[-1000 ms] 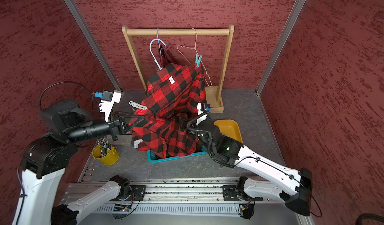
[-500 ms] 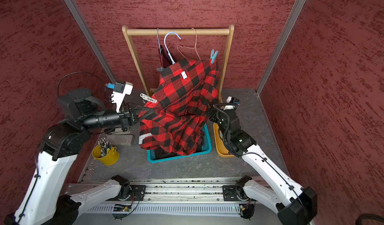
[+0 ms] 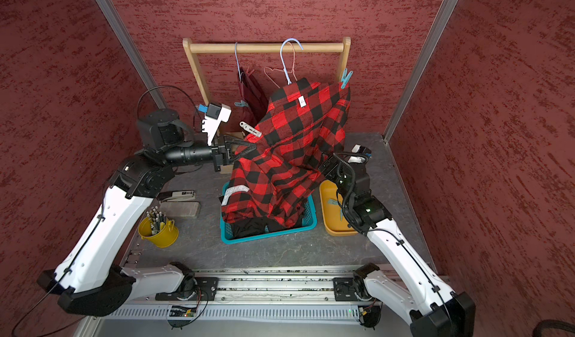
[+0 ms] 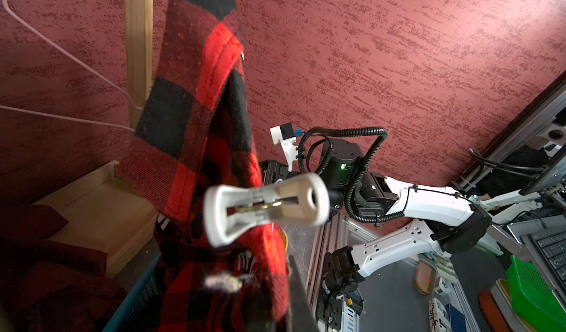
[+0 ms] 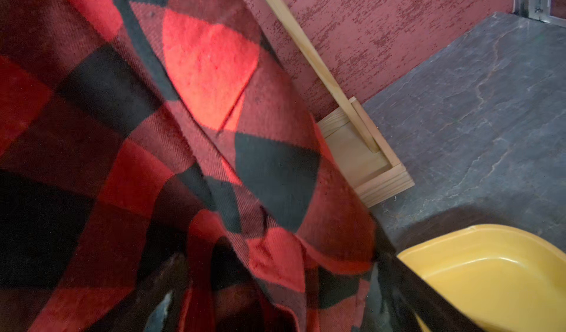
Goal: Remove the clothespins securing long-sleeve shirts to the hanger
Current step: Place the long-sleeve shirt at the bin.
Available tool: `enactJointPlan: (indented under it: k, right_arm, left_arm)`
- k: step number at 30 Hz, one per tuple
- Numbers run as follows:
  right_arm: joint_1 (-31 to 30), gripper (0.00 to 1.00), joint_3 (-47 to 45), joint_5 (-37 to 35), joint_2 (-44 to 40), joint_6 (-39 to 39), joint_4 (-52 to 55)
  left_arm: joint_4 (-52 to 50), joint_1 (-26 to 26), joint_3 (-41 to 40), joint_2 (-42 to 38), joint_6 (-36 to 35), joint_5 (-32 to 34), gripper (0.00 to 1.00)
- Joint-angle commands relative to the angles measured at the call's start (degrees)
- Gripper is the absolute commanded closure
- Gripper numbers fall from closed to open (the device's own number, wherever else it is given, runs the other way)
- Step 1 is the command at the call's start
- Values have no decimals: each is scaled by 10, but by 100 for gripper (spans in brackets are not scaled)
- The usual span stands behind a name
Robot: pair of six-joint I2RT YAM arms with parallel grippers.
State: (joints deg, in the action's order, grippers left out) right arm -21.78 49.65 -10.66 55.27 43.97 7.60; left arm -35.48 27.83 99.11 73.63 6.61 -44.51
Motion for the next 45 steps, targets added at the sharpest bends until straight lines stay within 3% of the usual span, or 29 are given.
enactJointPlan:
  k: [1,8,12,26,34,45]
  right_arm:
    - [18,1,-10,32,-12,23,-10]
    - [40,1,-25,43,-18,29,-22]
    - [63,1,-29,90,-8,22,-68]
    - [145,2,-43,147,28,54,-150]
    - [142,6,-19,185,102,40,-166]
    - [91,6,1,205,232,28,-234]
  left_arm:
    - [90,-1,11,-4,-35,-1,100]
    - [61,-40,-59,-73,-41,-5,100]
    - [22,-54,-82,-113,-47,-11,100]
    - [-90,-56,-125,-204,-106,47,100]
    - [-123,-56,-137,-218,-121,64,100]
    - [-163,-55,-125,-231,-128,75,100]
